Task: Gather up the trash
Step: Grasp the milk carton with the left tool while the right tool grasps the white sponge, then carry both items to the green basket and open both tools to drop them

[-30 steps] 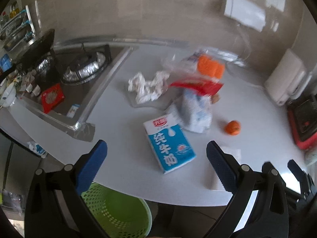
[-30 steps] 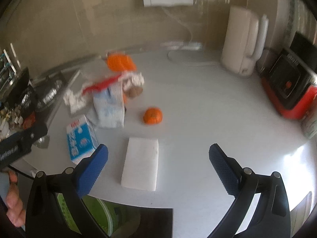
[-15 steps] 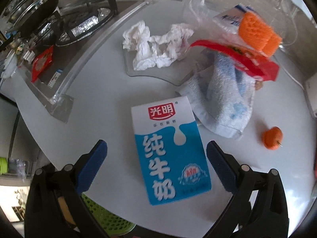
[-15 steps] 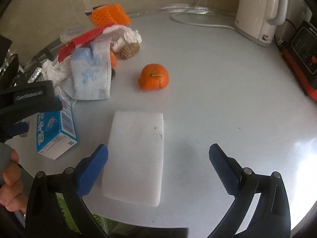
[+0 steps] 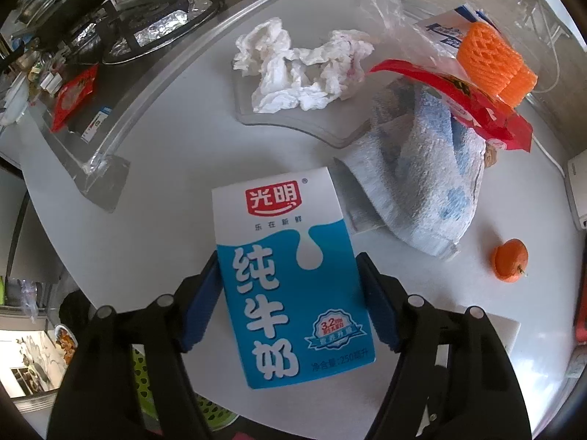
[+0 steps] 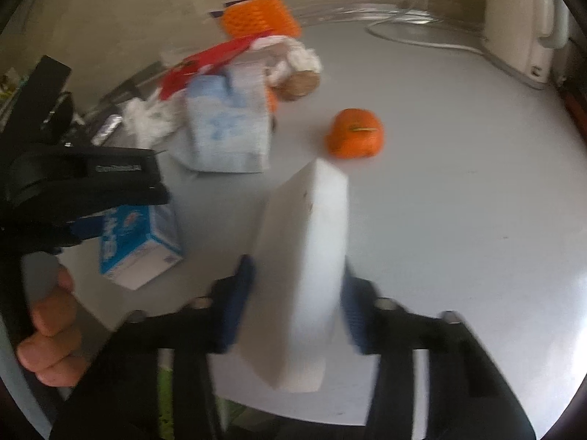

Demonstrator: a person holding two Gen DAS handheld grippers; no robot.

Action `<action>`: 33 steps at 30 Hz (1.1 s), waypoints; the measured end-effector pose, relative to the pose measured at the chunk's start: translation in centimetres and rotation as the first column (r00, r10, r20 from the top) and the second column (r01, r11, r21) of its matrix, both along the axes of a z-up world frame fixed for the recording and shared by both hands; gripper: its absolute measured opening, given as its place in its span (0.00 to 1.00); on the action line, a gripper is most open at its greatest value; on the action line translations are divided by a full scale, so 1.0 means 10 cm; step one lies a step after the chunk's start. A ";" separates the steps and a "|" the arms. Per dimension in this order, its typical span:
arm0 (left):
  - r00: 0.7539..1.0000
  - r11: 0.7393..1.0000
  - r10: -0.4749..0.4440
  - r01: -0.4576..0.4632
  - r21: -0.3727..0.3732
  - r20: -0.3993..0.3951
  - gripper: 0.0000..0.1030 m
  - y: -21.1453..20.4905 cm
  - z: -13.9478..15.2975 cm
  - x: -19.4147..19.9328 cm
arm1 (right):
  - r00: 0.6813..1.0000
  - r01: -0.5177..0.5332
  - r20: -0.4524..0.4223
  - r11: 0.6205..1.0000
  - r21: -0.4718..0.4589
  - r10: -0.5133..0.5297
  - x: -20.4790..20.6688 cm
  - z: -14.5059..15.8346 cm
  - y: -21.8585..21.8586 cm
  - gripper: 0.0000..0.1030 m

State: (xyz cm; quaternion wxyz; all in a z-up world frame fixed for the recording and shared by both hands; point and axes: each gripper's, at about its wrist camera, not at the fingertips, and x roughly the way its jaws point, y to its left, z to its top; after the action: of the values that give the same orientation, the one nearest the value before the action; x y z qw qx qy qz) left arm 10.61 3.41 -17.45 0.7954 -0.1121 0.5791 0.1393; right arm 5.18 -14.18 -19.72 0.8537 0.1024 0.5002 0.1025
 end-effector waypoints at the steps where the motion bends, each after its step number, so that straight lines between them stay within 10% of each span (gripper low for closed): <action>1: 1.000 1.000 0.004 -0.004 -0.003 0.005 0.66 0.04 0.01 -0.02 | 1.000 -0.006 -0.003 1.000 0.006 0.006 0.00 0.00 0.03 0.25; 12: 0.992 0.996 -0.073 0.077 -0.033 0.105 0.66 0.19 0.32 -0.24 | 1.000 -0.004 -0.007 1.000 0.024 0.004 -0.06 0.06 0.00 0.19; 20: 0.926 0.941 -0.338 0.331 0.070 0.166 0.66 0.48 0.70 -1.08 | 0.998 -0.047 0.040 0.998 -0.033 0.049 -0.36 0.41 0.10 0.19; 33: 0.886 0.888 -0.459 0.457 0.045 0.064 0.66 1.30 -0.25 -2.04 | 0.996 -0.042 0.079 0.997 -0.061 0.047 -1.17 0.70 0.83 0.20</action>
State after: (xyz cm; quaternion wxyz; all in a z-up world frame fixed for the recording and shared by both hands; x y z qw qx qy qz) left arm -9.74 16.40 -19.95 0.8279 0.0343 0.5577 -0.0482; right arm -6.55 -5.89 -12.73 0.8732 0.0617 0.4706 0.1106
